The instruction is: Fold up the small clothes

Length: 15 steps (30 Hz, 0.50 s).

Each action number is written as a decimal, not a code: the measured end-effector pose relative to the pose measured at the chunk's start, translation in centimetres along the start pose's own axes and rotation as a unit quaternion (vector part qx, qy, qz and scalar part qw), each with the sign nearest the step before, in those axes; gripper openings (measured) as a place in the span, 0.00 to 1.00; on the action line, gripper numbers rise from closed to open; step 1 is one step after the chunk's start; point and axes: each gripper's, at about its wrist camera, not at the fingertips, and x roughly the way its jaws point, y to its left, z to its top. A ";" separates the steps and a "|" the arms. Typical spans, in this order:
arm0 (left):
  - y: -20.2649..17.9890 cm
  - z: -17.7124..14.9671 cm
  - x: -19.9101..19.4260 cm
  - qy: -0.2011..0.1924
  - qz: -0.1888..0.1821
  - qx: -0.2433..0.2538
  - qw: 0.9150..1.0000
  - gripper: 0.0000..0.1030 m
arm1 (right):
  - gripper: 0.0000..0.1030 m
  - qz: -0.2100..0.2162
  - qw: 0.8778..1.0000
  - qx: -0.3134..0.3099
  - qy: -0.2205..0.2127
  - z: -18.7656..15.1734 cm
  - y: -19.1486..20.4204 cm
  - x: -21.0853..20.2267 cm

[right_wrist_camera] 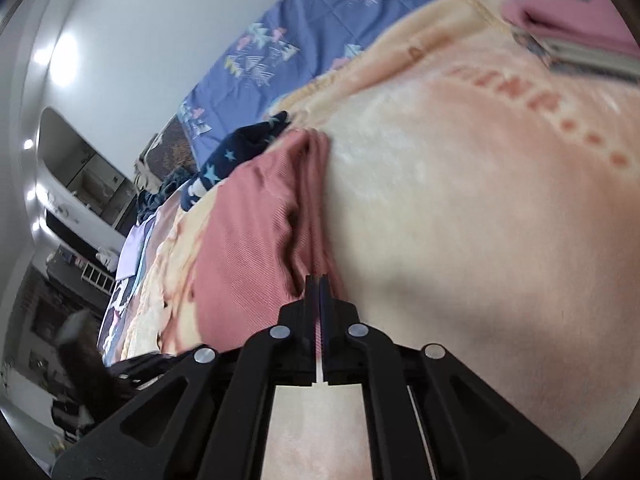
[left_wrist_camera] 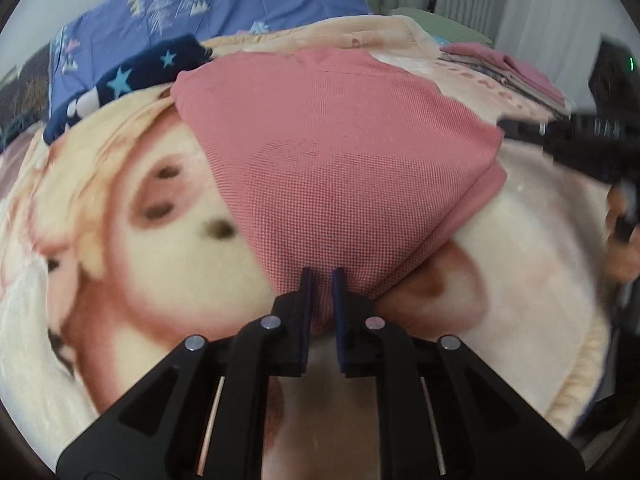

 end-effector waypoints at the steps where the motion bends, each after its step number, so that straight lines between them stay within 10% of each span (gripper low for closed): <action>1: -0.1 0.0 -0.1 -0.001 0.001 0.002 1.000 0.10 | 0.04 -0.003 1.000 -0.014 0.003 0.5 0.5 0.3; 15: 1.1 -0.5 -0.7 -0.018 -0.027 -0.024 0.999 0.11 | 0.35 -0.025 0.997 -0.073 0.029 0.0 1.1 1.9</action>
